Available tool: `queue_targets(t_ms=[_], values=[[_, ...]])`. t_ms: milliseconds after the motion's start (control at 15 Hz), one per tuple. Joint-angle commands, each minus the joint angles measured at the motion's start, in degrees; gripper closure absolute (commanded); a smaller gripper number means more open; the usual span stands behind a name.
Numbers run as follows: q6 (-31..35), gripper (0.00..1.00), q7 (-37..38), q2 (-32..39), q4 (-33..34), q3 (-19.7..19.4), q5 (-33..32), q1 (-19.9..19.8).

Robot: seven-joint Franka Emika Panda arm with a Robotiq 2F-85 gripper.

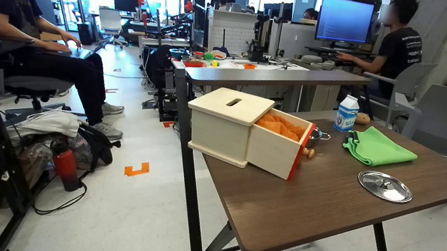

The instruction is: Close the chest drawer

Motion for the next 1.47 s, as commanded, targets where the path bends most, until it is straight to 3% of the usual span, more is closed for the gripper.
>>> queue_targets(t_ms=[0,267,467,800,933,1200,1333,1400], values=[[13.37,0.0,8.61,10.26,0.02,4.61,1.42,-1.2],[24.13,0.0,17.22,23.63,0.75,7.88,-1.52,-2.08],[24.21,0.0,21.09,34.66,5.15,8.55,-6.09,-2.68],[21.35,0.0,27.41,49.68,15.42,5.93,-17.2,-0.84],[19.95,0.0,26.54,54.37,19.97,4.26,-20.67,0.96],[14.85,0.0,14.12,60.54,27.63,3.35,-18.18,3.46],[17.73,0.0,13.18,60.53,28.4,2.86,-20.87,5.55],[18.16,0.0,11.99,60.55,29.04,3.19,-18.99,5.96]])
